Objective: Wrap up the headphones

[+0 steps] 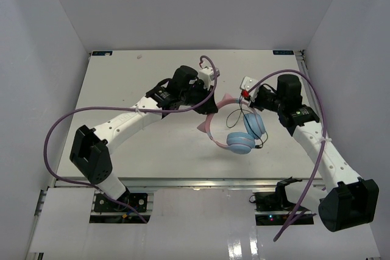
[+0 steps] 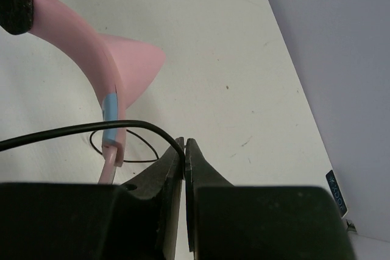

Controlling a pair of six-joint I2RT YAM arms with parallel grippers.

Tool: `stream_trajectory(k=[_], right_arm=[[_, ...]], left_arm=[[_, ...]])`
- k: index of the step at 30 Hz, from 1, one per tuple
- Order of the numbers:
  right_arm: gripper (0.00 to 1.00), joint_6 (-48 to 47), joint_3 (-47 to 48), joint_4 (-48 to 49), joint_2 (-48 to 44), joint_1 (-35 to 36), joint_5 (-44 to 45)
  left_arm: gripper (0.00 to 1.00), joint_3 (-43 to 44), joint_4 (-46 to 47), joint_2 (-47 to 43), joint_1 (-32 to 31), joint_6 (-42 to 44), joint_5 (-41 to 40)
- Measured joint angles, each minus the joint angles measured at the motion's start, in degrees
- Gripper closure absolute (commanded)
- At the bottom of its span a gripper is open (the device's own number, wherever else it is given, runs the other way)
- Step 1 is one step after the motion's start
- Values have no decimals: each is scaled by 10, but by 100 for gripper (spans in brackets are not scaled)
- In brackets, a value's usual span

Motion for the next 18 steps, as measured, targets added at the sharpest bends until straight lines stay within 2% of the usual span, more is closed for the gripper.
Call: stream_trajectory(k=[5,14,18], right_arm=[[92,49,1,8,3,-11,-21],[92,135,6,11,27,-35,-122],[89,166,9,13,32,-40,-158]], left_arm=[[100,-6,-2,-31,0,2,-19],[100,-20,2,-78,0,0,-36],[100,-36,23,-86,0,-3,-36]])
